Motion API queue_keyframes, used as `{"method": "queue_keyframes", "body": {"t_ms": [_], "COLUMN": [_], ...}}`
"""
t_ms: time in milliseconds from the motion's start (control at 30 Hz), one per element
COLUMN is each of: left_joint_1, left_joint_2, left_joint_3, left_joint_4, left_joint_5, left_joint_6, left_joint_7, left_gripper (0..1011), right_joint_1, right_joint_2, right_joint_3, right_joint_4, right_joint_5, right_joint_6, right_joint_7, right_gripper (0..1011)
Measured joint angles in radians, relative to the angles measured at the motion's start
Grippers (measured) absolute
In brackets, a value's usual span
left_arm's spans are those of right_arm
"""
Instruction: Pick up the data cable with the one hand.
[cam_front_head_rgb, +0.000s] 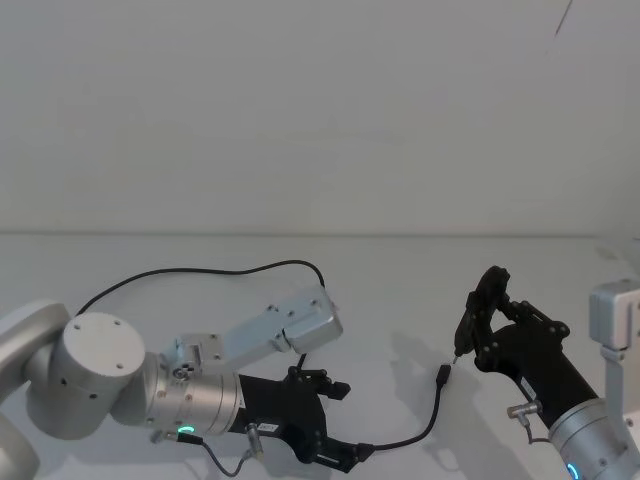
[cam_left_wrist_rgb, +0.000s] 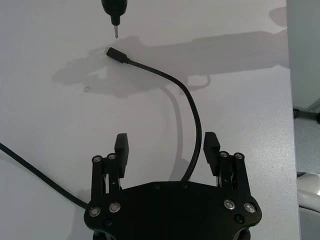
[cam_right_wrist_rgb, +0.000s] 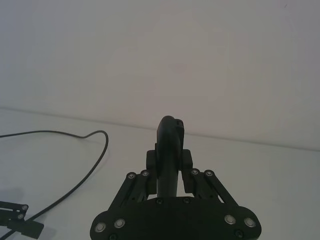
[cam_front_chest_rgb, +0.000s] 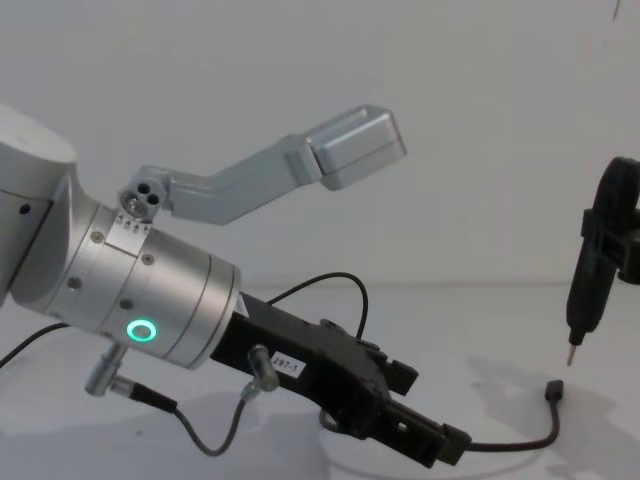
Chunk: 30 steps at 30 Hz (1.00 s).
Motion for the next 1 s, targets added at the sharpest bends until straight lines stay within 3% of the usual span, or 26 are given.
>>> {"method": "queue_keyframes", "body": {"t_ms": [267,800,1000], "left_joint_1": [-0.004,-0.008,-0.009], "left_joint_2": [-0.004,-0.007,-0.008], "left_joint_3": [0.005,0.009,0.01], "left_joint_4": [0.004,0.008,0.009], "left_joint_5": [-0.001,-0.002,-0.002], "left_joint_6": [0.004,0.007,0.007], "left_joint_7": [-0.001,-0.003,-0.003], "left_gripper": [739,199,59], "right_joint_1": [0.0,0.0,0.0], "right_joint_2": [0.0,0.0,0.0], "right_joint_3": [0.0,0.0,0.0], "right_joint_4": [0.0,0.0,0.0], "right_joint_5": [0.0,0.0,0.0], "right_joint_6": [0.0,0.0,0.0], "right_joint_7": [0.0,0.0,0.0], "right_gripper": [279,279,279]}}
